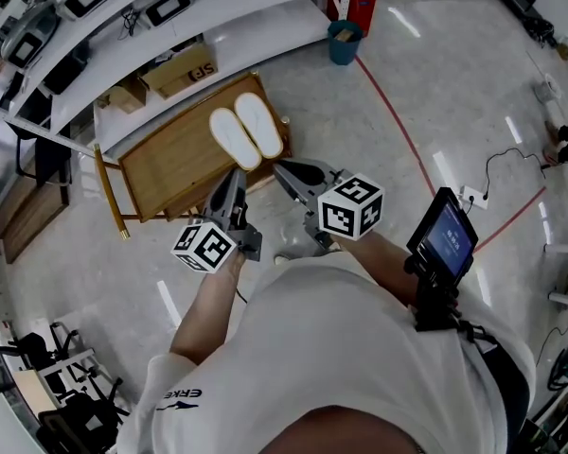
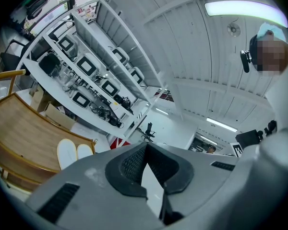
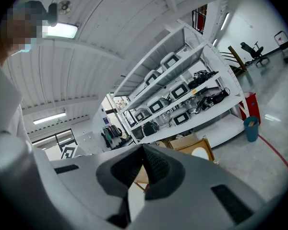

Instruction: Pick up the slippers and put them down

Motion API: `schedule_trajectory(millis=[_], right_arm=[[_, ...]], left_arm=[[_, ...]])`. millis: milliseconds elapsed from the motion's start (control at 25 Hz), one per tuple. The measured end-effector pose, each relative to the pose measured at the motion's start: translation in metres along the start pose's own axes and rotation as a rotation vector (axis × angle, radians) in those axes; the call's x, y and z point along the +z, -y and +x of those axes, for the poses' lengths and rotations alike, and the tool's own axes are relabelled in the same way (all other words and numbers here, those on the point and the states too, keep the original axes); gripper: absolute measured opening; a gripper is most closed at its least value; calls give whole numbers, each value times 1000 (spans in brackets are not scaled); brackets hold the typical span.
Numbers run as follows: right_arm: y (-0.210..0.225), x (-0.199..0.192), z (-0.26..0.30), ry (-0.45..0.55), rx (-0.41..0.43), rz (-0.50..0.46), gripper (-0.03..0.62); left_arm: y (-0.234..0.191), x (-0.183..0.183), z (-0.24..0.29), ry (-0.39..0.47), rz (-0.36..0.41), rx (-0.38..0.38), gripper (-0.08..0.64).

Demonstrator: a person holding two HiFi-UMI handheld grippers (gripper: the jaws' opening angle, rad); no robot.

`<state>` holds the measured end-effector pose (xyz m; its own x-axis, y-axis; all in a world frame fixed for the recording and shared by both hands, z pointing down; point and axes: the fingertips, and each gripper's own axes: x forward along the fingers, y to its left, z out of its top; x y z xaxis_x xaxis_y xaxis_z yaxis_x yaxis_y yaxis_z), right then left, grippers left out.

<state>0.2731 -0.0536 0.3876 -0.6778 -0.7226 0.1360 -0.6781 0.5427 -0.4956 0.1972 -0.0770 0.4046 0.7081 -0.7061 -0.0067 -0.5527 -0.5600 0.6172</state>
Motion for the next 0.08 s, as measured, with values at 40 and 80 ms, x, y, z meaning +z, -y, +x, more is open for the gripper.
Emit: schedule_trajectory(millis=[40, 80], right_arm=[[0, 0, 0, -2, -1, -1, 6], [1, 0, 1, -3, -3, -2, 6]], left_arm=[[-1, 0, 1, -1, -2, 0, 5], [-1, 0, 2, -2, -3, 1, 5]])
